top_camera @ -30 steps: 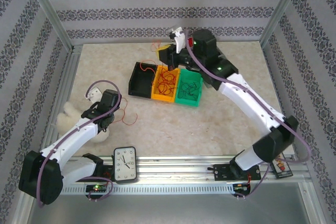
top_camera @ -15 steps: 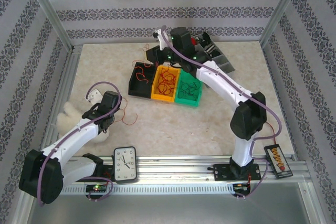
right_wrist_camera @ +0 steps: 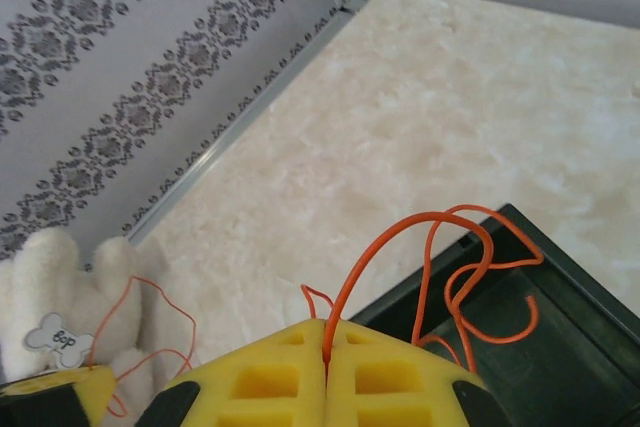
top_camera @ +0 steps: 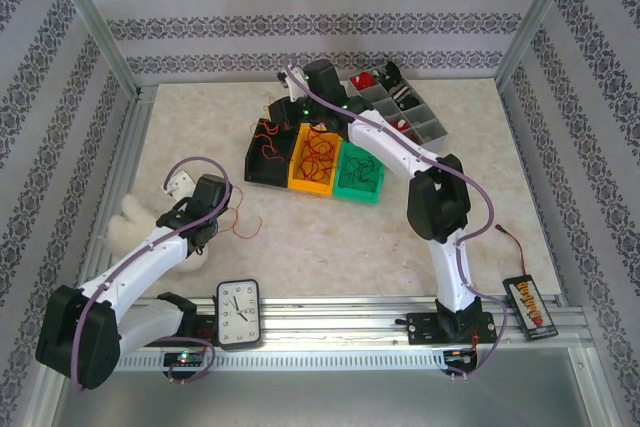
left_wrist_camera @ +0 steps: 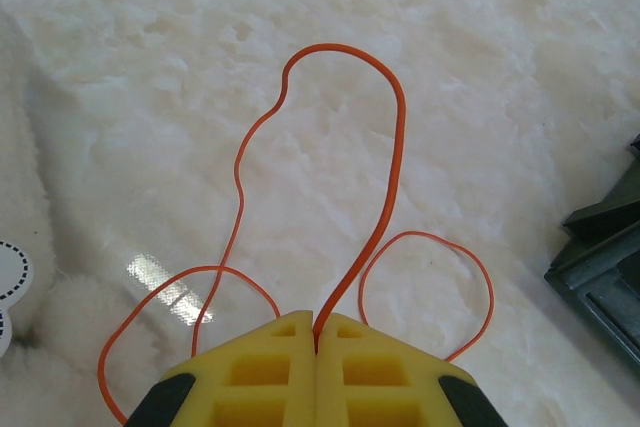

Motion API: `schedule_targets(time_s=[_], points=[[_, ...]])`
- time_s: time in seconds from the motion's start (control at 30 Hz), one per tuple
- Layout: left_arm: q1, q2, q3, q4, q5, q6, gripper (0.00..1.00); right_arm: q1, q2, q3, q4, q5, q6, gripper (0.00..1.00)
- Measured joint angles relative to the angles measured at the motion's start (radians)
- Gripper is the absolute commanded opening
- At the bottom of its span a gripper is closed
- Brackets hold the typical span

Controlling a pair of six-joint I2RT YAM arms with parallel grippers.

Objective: Untangle the cables

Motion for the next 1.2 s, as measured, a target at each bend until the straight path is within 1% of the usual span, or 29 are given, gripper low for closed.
schedule_targets(time_s=[0.13,0.17,0.2,0.23,0.27,0.33,0.37,0.5,0.6,0.7,0.83,0.93,1.03,1.2], points=[[0.0,0.0,0.0,0.0,0.001,0.002,0.0,-0.005,0.017,0.0,-0.008,0.005,0.0,0.0],[0.0,-0.001,0.0,0.0,0.001,0.006,0.0,-0.006,0.019,-0.001,-0.008,0.006,0.0,0.04],[0.0,-0.003,0.0,0.002,0.004,0.015,0.0,-0.006,0.021,-0.003,-0.007,0.007,0.0,0.14],[0.0,-0.006,0.0,0.01,0.005,0.029,0.0,-0.006,0.021,-0.005,-0.008,0.008,0.0,0.27],[0.0,-0.012,0.0,0.023,0.009,0.047,0.0,-0.005,0.021,-0.01,-0.007,0.008,0.001,0.36],[0.0,-0.03,0.0,0.051,0.016,0.082,0.0,-0.005,0.021,-0.023,-0.005,0.01,0.002,0.45],[0.0,-0.043,0.003,0.064,0.019,0.105,0.0,-0.005,0.02,-0.035,0.0,0.016,0.005,0.48],[0.0,-0.067,0.047,0.093,0.027,0.198,0.0,-0.006,-0.004,-0.108,0.01,0.048,0.007,0.49],[0.0,-0.068,0.111,0.117,0.051,0.281,0.0,-0.007,-0.065,-0.19,0.021,0.078,0.009,0.49],[0.0,-0.066,0.187,0.144,0.091,0.358,0.0,-0.011,-0.172,-0.302,0.05,0.117,0.027,0.49],[0.0,-0.05,0.32,0.192,0.129,0.442,0.0,-0.011,-0.349,-0.496,0.141,0.181,0.075,0.49],[0.0,-0.011,0.441,0.253,0.143,0.492,0.0,-0.011,-0.44,-0.631,0.208,0.225,0.114,0.49],[0.0,0.046,0.562,0.331,0.165,0.541,0.0,-0.011,-0.484,-0.735,0.245,0.262,0.142,0.49],[-0.001,0.175,0.783,0.431,0.246,0.603,0.0,-0.013,-0.509,-0.809,0.248,0.306,0.158,0.49]])
